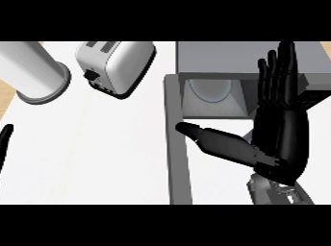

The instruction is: Pick up the milk, place it into the microwave and close the microwave

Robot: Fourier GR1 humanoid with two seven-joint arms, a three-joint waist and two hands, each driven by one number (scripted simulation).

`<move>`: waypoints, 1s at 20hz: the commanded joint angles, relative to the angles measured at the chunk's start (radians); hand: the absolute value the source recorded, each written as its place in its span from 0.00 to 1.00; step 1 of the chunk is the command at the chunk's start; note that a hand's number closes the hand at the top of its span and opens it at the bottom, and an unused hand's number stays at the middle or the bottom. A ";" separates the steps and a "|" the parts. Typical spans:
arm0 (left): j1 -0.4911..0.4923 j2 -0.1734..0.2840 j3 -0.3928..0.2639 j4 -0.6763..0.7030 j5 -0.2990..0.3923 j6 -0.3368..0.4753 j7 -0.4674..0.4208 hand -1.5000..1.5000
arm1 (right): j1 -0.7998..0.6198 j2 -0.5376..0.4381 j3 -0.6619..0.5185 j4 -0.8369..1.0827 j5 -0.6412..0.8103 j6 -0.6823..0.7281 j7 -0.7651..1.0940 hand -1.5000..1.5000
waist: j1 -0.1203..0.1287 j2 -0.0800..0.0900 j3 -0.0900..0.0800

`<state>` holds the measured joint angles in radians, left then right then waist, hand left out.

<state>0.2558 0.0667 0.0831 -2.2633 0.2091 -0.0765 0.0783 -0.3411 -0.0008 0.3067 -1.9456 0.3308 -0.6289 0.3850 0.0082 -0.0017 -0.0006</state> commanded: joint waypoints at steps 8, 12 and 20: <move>0.075 0.002 0.079 0.009 0.073 -0.082 -0.046 0.00 | 0.151 -0.014 -0.094 0.058 -0.038 -0.015 -0.122 0.00 | -0.004 0.002 0.001; 0.148 -0.026 0.093 -0.020 0.071 -0.115 -0.084 0.00 | 0.240 -0.028 -0.098 0.018 -0.095 0.008 -0.144 0.00 | -0.005 0.001 0.001; 0.208 -0.036 0.122 -0.031 0.108 -0.191 -0.121 0.00 | 0.346 -0.010 -0.206 0.191 -0.254 0.033 -0.417 0.00 | -0.003 0.001 0.001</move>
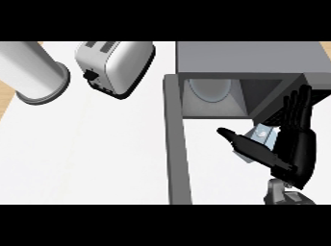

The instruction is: Pick up the milk, place it into the microwave and close the microwave

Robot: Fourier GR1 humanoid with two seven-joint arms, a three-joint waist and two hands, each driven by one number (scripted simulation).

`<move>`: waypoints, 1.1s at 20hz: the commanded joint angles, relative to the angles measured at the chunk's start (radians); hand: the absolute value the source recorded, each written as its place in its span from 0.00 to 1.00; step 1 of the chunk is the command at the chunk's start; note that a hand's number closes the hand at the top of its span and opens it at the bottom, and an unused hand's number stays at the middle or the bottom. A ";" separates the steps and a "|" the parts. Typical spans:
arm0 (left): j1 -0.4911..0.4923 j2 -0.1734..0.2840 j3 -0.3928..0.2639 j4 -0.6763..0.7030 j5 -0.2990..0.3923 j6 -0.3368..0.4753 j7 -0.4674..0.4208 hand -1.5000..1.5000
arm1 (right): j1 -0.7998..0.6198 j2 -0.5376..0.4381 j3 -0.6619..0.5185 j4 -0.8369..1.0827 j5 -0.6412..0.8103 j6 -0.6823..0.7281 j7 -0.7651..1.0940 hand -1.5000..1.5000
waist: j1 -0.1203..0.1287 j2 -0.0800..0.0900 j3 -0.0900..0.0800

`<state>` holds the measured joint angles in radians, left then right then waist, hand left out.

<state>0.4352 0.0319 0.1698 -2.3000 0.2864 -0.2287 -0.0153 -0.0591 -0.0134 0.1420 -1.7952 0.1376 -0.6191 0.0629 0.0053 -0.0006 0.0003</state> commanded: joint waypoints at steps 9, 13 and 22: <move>0.000 -0.017 0.031 -0.004 0.012 -0.043 0.017 0.00 | 0.144 0.013 -0.026 0.173 -0.137 0.012 -0.277 0.00 | -0.002 0.000 0.000; 0.039 -0.017 0.085 0.018 0.069 -0.106 -0.018 0.00 | 0.192 -0.017 -0.109 0.168 -0.203 0.132 -0.329 0.00 | -0.002 -0.001 0.000; 0.042 -0.031 0.040 0.028 0.025 -0.085 -0.061 0.00 | 0.098 -0.010 -0.147 0.389 -0.195 0.182 -0.483 0.00 | 0.000 0.000 0.000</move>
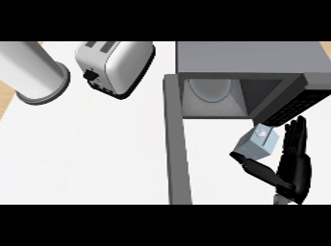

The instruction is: Pick up the milk, place it into the microwave and close the microwave

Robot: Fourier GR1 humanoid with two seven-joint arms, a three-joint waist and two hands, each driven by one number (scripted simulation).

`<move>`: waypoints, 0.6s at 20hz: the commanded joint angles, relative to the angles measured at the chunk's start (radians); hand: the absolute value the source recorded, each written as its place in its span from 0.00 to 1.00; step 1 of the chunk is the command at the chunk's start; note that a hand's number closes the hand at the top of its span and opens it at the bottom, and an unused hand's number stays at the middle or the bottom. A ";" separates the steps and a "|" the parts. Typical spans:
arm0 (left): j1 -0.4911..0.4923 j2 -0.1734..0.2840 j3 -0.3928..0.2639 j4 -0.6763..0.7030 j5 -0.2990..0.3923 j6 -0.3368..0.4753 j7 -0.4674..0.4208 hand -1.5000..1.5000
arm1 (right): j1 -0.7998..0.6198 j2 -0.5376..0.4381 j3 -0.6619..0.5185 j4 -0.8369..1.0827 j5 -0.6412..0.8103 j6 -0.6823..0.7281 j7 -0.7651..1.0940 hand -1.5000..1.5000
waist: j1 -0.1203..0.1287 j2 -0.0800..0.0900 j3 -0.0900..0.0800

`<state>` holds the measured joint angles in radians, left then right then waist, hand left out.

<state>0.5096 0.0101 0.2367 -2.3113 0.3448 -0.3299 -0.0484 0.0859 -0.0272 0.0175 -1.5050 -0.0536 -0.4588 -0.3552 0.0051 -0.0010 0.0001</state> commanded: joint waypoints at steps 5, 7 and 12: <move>-0.055 -0.010 -0.023 -0.005 -0.030 0.040 0.050 0.00 | -0.104 0.002 -0.076 0.193 -0.047 0.044 -0.114 0.00 | -0.001 0.001 0.000; -0.058 -0.010 -0.038 0.076 -0.058 0.012 -0.032 0.00 | -0.096 -0.005 -0.081 0.191 -0.031 0.023 -0.094 0.00 | -0.001 0.001 0.000; -0.053 -0.005 0.008 0.011 -0.016 0.012 0.024 0.00 | -0.110 0.020 -0.150 0.370 -0.016 -0.054 -0.204 0.00 | 0.001 0.002 0.000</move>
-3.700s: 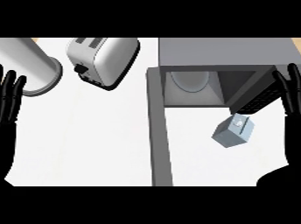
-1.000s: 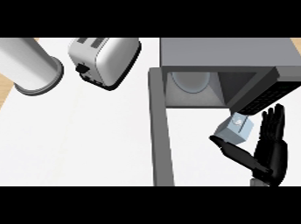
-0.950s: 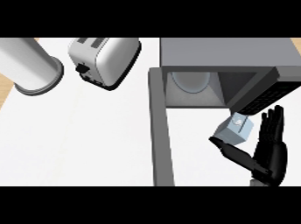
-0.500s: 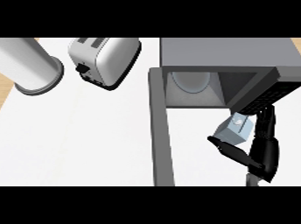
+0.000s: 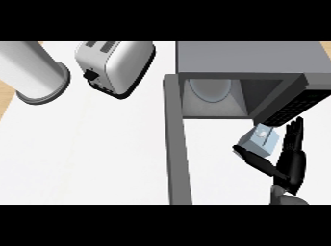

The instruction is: Pick up the milk, place it into the microwave and close the microwave

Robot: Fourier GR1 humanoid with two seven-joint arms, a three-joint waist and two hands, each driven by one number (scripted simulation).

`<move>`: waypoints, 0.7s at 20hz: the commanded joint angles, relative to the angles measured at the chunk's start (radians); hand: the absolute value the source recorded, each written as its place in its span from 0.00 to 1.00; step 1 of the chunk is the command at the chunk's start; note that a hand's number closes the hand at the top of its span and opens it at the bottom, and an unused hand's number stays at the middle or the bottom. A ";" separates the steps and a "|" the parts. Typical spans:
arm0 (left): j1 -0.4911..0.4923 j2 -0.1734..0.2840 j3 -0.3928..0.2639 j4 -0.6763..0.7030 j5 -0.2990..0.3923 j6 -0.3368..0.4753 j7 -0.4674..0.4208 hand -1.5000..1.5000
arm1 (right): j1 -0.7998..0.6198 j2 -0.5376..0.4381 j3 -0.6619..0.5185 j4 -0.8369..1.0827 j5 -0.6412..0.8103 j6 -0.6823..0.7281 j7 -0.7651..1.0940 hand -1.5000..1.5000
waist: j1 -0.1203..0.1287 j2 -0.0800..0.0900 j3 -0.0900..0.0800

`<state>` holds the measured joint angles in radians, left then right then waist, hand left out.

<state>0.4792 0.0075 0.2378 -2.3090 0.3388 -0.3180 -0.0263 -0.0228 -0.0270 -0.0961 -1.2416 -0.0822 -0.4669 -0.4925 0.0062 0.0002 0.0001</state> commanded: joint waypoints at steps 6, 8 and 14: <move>-0.042 0.032 0.026 -0.009 0.035 0.026 0.045 0.00 | -0.062 -0.057 -0.118 0.248 -0.015 -0.017 -0.102 0.00 | -0.001 0.000 0.000; 0.033 -0.006 0.001 -0.006 -0.019 -0.022 -0.020 0.00 | -0.006 -0.034 -0.112 0.274 -0.049 0.063 -0.185 0.00 | 0.000 -0.001 0.000; -0.011 -0.007 -0.018 0.026 -0.006 0.012 -0.009 0.00 | -0.052 -0.059 -0.050 0.305 -0.144 0.426 -0.202 0.00 | 0.004 0.000 0.001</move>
<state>0.4722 0.0081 0.2140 -2.3072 0.3226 -0.3006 -0.0204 -0.0648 -0.0908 -0.1771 -0.9706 -0.1845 -0.2099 -0.6499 0.0080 0.0002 0.0010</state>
